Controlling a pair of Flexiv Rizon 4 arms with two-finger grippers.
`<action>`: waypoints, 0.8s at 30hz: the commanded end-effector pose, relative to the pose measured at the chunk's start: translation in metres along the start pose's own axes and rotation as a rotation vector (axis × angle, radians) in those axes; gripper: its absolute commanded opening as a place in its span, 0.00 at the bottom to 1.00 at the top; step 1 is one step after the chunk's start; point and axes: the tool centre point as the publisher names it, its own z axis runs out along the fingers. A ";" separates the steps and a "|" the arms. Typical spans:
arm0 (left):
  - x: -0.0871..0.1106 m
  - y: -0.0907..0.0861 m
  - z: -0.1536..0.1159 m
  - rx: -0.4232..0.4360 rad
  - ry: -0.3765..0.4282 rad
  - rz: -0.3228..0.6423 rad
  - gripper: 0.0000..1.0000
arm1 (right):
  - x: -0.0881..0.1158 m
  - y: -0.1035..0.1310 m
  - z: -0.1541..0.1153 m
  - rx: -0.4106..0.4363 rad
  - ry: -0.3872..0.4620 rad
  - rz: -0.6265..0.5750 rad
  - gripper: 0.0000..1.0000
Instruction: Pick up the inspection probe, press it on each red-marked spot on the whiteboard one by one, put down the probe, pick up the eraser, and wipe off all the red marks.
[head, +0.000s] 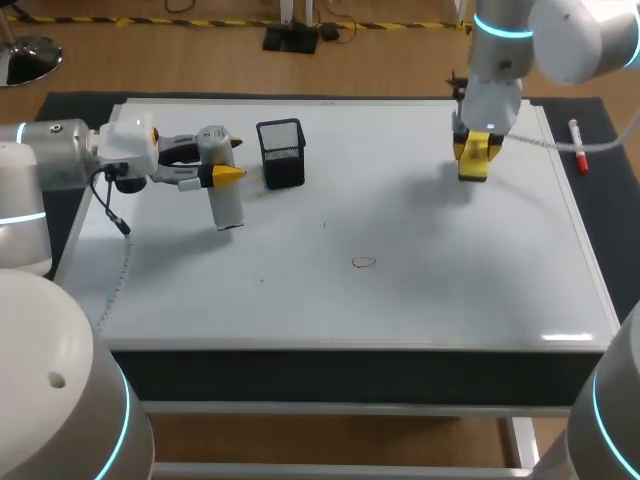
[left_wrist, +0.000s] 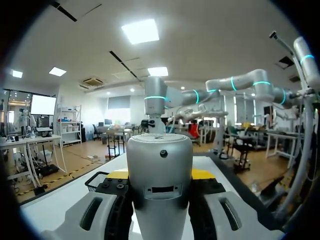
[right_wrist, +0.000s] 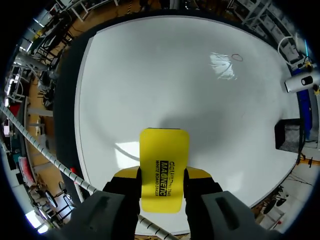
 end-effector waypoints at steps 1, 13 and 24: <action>-0.001 -0.001 0.000 0.000 0.004 -0.001 0.00 | 0.003 0.054 0.008 0.082 -0.010 -0.007 0.00; -0.001 -0.001 0.000 0.000 0.004 -0.001 0.00 | -0.019 0.163 0.007 0.082 -0.053 -0.186 0.00; -0.001 -0.001 0.000 0.000 0.004 -0.001 0.00 | -0.071 0.222 0.003 0.102 -0.067 -0.360 0.00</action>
